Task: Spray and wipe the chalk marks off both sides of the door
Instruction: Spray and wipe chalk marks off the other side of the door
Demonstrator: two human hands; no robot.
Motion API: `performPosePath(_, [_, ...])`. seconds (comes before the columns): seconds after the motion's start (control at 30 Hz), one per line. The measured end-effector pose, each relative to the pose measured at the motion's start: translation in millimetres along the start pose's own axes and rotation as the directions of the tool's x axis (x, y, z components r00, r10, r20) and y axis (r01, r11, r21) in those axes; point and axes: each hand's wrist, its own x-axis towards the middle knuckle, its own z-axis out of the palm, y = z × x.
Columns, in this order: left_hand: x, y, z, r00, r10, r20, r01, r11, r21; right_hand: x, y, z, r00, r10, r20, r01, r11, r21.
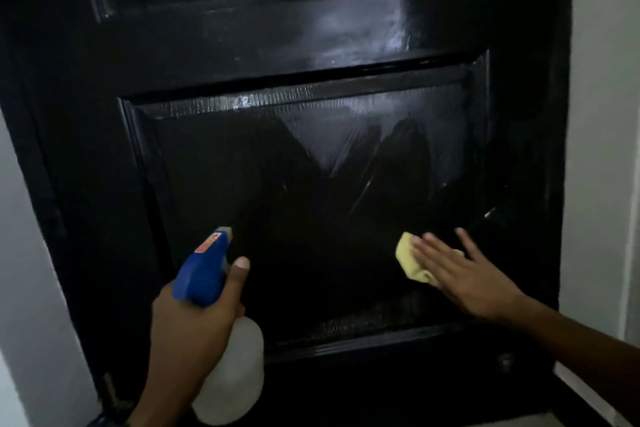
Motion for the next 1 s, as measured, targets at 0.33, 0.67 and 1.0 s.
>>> performPosePath(0.33, [-43.6, 88.6, 77.0, 0.989, -0.049, 0.139, 0.065, 0.991, -0.115, -24.5, 131.3, -165.7, 0.148, 0.853, 0.501, -0.471, -0.385, 0.793])
performPosePath(0.67, [-79.0, 165.4, 75.1, 0.995, 0.014, 0.096, -0.004, 0.995, -0.101, -37.8, 123.9, -246.4, 0.244, 0.272, 0.931, 0.130, -0.960, 0.247])
performPosePath(1.0, [-65.8, 141.5, 97.9, 0.989, 0.032, 0.147, -0.010, 0.989, -0.148, 0.4, 128.2, -249.0, 0.145, 0.532, 0.834, 0.077, -0.846, 0.527])
